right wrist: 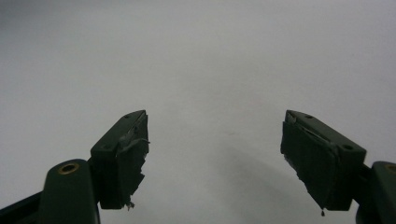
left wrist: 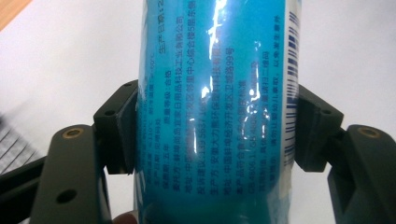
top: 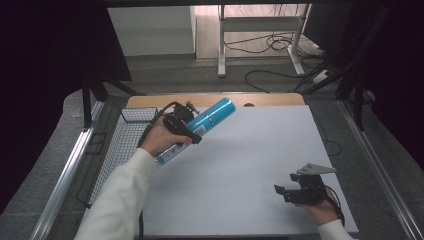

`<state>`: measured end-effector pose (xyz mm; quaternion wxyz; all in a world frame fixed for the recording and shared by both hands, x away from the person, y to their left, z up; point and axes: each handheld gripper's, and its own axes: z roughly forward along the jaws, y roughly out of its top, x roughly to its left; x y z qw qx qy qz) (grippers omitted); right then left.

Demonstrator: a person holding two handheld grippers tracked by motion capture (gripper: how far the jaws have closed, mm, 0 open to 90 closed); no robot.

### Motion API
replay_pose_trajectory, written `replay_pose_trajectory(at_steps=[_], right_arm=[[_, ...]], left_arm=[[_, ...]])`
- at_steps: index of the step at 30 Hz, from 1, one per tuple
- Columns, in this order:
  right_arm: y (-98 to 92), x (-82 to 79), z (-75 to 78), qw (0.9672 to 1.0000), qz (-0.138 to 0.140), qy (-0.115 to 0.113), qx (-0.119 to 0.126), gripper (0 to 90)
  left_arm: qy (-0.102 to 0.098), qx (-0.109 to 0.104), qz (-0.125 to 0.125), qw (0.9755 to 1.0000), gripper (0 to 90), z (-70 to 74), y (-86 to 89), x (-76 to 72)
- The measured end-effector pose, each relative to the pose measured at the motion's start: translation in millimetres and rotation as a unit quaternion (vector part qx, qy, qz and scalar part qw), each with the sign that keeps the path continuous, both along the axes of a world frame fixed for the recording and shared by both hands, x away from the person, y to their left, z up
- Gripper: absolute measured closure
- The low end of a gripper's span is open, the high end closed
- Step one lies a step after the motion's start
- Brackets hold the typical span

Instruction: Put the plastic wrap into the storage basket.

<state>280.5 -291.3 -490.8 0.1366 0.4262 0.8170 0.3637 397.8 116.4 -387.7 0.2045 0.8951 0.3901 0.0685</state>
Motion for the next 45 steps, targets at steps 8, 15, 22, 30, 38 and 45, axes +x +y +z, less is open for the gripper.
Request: replay_pose_trajectory(at_steps=[8,15,22,30,38,45], right_arm=[[0.2,0.3,-0.2,1.0000,-0.001,0.000,0.000,24.1],[0.7,0.3,-1.1,1.0000,-0.001,0.000,-0.002,24.0],[2.4,-0.4,-0.9,1.0000,-0.001,-0.001,-0.005,24.0],[1.6,-0.6,-0.4,1.0000,-0.004,-0.003,-0.005,24.0],[1.4,-0.9,-0.6,1.0000,-0.003,-0.003,-0.009,24.0],[2.9,-0.8,-1.6,0.9999,0.000,-0.001,-0.011,24.0]], left_arm=[[0.002,0.000,0.058,0.9983,30.9,7.5,49.9,-18.5],[0.000,-0.004,0.116,0.9933,30.9,4.8,97.3,-36.3],[0.006,-0.002,0.154,0.9880,30.9,-5.7,124.3,-44.3],[0.017,-0.015,0.212,0.9769,30.9,-23.5,156.6,-51.9],[0.030,-0.019,0.271,0.9619,30.9,-40.9,181.0,-56.4],[0.038,-0.012,0.291,0.9559,30.9,-58.5,185.9,-58.9]])
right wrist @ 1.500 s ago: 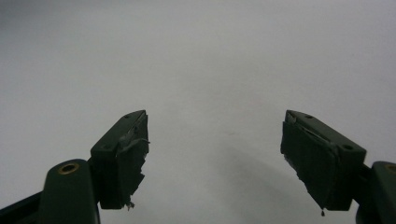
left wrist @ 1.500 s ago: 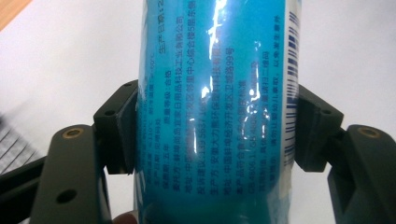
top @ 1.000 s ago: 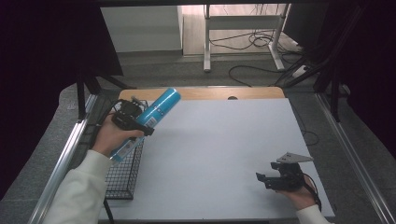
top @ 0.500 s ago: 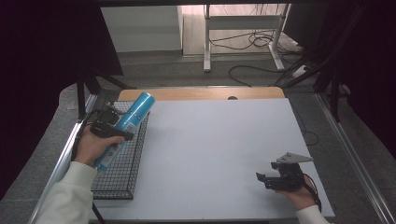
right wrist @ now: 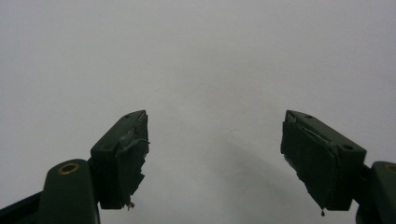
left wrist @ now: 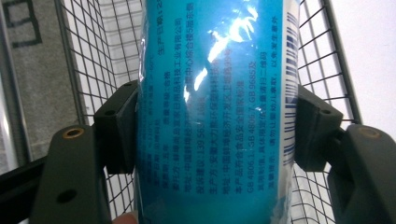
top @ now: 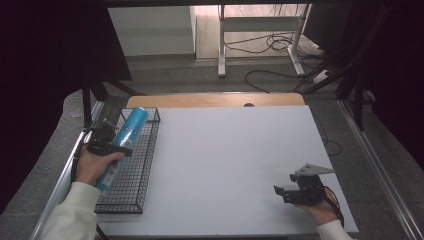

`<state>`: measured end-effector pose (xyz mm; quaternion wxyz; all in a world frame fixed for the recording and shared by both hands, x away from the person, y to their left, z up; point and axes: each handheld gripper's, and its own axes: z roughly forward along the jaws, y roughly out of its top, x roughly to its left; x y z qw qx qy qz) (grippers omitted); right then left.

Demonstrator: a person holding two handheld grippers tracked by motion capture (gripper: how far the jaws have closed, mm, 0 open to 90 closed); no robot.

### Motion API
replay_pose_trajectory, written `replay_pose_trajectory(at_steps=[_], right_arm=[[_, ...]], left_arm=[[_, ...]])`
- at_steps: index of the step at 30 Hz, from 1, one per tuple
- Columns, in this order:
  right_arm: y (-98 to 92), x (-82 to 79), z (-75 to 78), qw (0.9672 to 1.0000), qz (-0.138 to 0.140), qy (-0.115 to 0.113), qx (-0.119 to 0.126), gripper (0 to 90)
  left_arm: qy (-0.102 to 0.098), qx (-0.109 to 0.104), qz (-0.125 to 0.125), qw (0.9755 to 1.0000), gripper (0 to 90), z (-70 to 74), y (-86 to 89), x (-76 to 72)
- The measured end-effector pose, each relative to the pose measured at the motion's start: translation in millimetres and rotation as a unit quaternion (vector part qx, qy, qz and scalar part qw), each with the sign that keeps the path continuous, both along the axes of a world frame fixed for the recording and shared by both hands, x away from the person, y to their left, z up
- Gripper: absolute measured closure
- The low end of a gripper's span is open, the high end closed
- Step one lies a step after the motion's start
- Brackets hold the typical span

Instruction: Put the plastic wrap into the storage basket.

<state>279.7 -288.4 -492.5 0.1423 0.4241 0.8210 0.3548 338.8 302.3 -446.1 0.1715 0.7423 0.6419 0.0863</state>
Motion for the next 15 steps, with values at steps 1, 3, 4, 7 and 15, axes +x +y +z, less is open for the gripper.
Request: replay_pose_trajectory(at_steps=[1,3,4,7,15], right_arm=[[0.0,0.0,0.0,1.0000,0.000,0.000,0.000,24.0],[0.3,0.1,-0.4,1.0000,0.001,0.001,-0.002,24.0],[0.3,0.2,-0.6,1.0000,0.002,0.002,-0.005,24.0],[0.2,0.3,-1.0,1.0000,0.000,0.003,-0.004,24.1],[0.6,0.0,-1.1,1.0000,0.005,0.001,-0.004,24.0]], left_arm=[[0.000,0.000,0.000,1.0000,30.9,0.0,0.0,0.0],[0.001,-0.002,0.006,1.0000,30.9,-4.7,0.0,0.6],[0.007,0.001,0.005,1.0000,30.9,-8.9,-0.2,1.4],[0.012,0.003,0.003,0.9999,30.9,-12.3,-1.0,1.9],[0.031,0.048,0.001,0.9984,30.9,-26.0,-11.9,5.5]])
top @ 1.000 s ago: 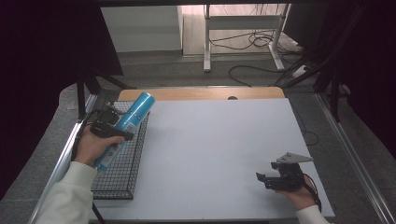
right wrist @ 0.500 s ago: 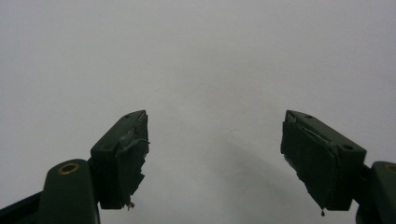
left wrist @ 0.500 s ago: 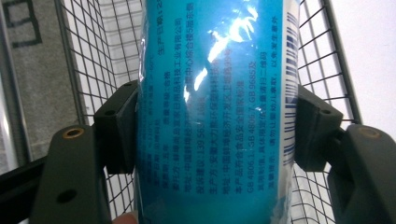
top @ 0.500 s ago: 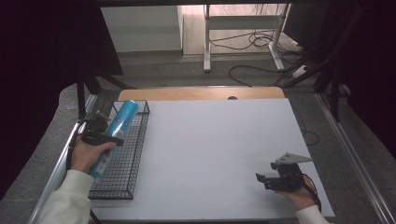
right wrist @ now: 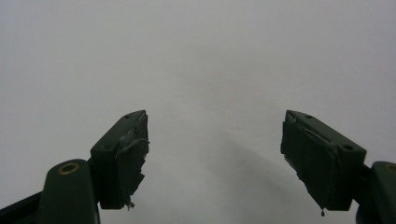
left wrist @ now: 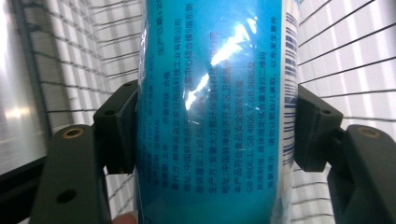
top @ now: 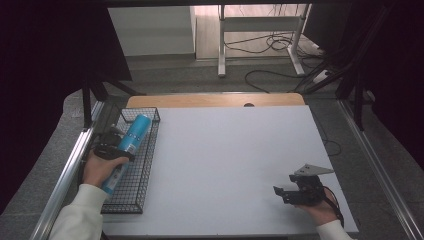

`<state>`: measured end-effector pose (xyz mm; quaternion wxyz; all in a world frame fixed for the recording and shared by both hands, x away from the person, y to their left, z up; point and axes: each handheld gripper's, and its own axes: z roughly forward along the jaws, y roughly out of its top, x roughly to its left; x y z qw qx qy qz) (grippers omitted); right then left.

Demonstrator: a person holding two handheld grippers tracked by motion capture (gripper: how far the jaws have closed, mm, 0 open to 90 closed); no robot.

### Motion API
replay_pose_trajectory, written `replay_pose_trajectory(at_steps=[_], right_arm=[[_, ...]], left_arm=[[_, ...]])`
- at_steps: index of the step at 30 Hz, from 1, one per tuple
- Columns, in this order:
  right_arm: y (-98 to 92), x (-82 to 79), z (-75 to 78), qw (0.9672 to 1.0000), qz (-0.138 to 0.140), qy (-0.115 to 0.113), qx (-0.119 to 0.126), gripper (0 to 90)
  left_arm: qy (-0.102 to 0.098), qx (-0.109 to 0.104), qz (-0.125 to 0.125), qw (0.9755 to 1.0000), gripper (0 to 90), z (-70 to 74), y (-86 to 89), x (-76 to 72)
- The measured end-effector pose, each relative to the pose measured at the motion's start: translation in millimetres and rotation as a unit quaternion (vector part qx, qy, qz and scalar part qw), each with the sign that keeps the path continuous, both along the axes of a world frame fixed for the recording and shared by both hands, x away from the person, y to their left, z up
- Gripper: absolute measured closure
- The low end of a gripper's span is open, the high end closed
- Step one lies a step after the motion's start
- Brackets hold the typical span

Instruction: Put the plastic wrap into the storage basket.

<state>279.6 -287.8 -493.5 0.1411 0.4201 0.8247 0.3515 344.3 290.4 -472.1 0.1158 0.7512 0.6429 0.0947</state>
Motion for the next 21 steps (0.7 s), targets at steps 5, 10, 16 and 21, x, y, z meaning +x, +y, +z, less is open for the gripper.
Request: replay_pose_trajectory(at_steps=[5,10,16,21], right_arm=[[-0.9,0.3,0.4,1.0000,-0.001,0.000,-0.001,24.0],[0.1,-0.2,0.4,1.0000,0.000,-0.002,-0.001,24.0],[0.5,0.0,3.3,1.0000,0.002,-0.006,0.005,24.0],[-0.1,2.3,3.2,0.9999,0.007,-0.006,0.008,24.0]], left_arm=[[-0.030,-0.005,0.005,0.9995,28.1,6.3,-6.1,-3.3],[-0.060,-0.032,-0.004,0.9977,19.2,24.1,-7.2,-11.0],[-0.094,-0.061,-0.026,0.9934,15.7,34.7,-13.7,-25.1],[-0.114,-0.084,-0.052,0.9886,15.4,37.9,-19.6,-37.1]])
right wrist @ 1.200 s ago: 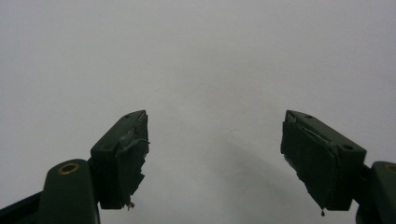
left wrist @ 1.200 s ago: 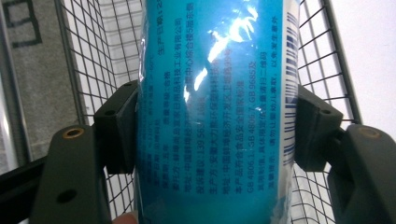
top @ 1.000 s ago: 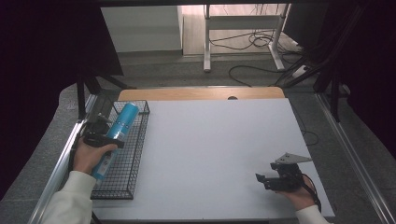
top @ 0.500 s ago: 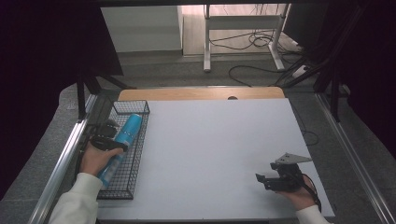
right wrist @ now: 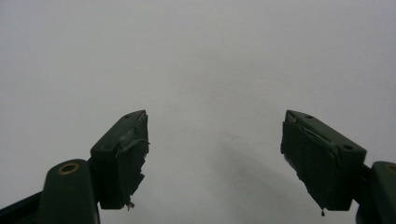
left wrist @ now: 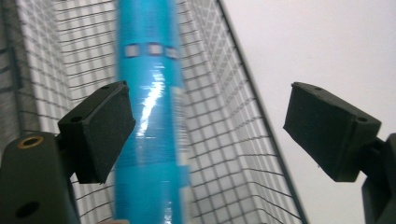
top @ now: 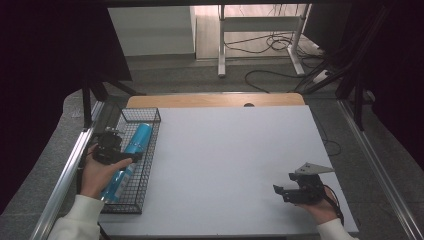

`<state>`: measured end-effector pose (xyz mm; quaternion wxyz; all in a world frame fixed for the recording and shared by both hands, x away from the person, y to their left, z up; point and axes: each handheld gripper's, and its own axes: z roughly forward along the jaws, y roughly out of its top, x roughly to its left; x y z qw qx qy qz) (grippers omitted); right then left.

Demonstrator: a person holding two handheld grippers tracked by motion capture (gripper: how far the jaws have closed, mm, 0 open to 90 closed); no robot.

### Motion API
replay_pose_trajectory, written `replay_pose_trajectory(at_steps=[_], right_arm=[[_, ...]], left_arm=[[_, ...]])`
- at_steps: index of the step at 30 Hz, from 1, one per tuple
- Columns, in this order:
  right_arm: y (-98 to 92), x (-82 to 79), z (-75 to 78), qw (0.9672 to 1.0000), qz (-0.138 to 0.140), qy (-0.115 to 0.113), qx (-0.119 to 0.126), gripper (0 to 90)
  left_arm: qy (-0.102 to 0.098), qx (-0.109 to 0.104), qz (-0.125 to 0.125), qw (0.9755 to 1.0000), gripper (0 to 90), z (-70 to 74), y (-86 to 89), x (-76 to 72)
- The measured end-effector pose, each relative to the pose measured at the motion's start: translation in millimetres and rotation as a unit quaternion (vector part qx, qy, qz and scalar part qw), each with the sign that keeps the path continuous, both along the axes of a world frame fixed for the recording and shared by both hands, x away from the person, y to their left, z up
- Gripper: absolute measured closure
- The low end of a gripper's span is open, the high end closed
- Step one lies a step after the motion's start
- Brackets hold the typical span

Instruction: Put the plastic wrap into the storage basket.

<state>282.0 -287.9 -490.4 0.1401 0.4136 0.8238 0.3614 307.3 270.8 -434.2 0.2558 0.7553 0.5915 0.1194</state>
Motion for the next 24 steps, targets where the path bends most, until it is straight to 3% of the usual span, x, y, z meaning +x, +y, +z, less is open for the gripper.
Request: replay_pose_trajectory(at_steps=[7,13,15,16,17,18,19,21,22,23,24], right_arm=[[0.2,1.5,-1.9,1.0000,0.003,0.004,-0.003,24.0],[1.0,-1.2,-0.6,1.0000,0.003,0.002,-0.007,24.0],[2.2,-1.5,-0.2,1.0000,0.004,0.002,-0.008,24.0],[2.6,-1.7,-0.1,0.9999,0.005,0.001,-0.010,24.0],[2.6,-1.7,-0.1,0.9999,0.005,0.001,-0.010,24.0],[2.9,-2.0,0.0,0.9999,0.005,0.000,-0.009,24.0],[2.9,-2.0,0.0,0.9999,0.005,0.000,-0.009,24.0],[2.8,-2.3,0.9,1.0000,0.005,-0.002,-0.008,24.0],[2.9,-2.3,1.3,1.0000,0.005,-0.003,-0.006,24.0],[2.9,-2.3,1.3,1.0000,0.005,-0.003,-0.006,24.0],[3.1,-2.1,1.3,1.0000,0.007,-0.003,-0.006,24.0]], left_arm=[[-0.020,-0.014,-0.027,0.9993,15.5,-0.2,-14.1,-12.4],[-0.038,-0.030,-0.060,0.9970,16.5,-1.7,-35.2,-30.3],[-0.045,-0.036,-0.073,0.9956,16.6,-2.0,-42.6,-36.8],[-0.051,-0.043,-0.089,0.9937,16.6,-3.0,-50.6,-43.5],[-0.051,-0.043,-0.089,0.9937,16.6,-3.0,-50.6,-43.5],[-0.062,-0.050,-0.102,0.9915,16.7,-5.3,-59.6,-50.7],[-0.062,-0.050,-0.102,0.9915,16.7,-5.3,-59.6,-50.7],[-0.072,-0.057,-0.117,0.9889,16.7,-9.5,-69.0,-56.6],[-0.084,-0.062,-0.128,0.9862,17.4,-15.5,-79.3,-62.5],[-0.084,-0.062,-0.128,0.9862,17.3,-15.5,-79.3,-62.5],[-0.086,-0.066,-0.139,0.9844,17.3,-22.7,-88.9,-67.1]])
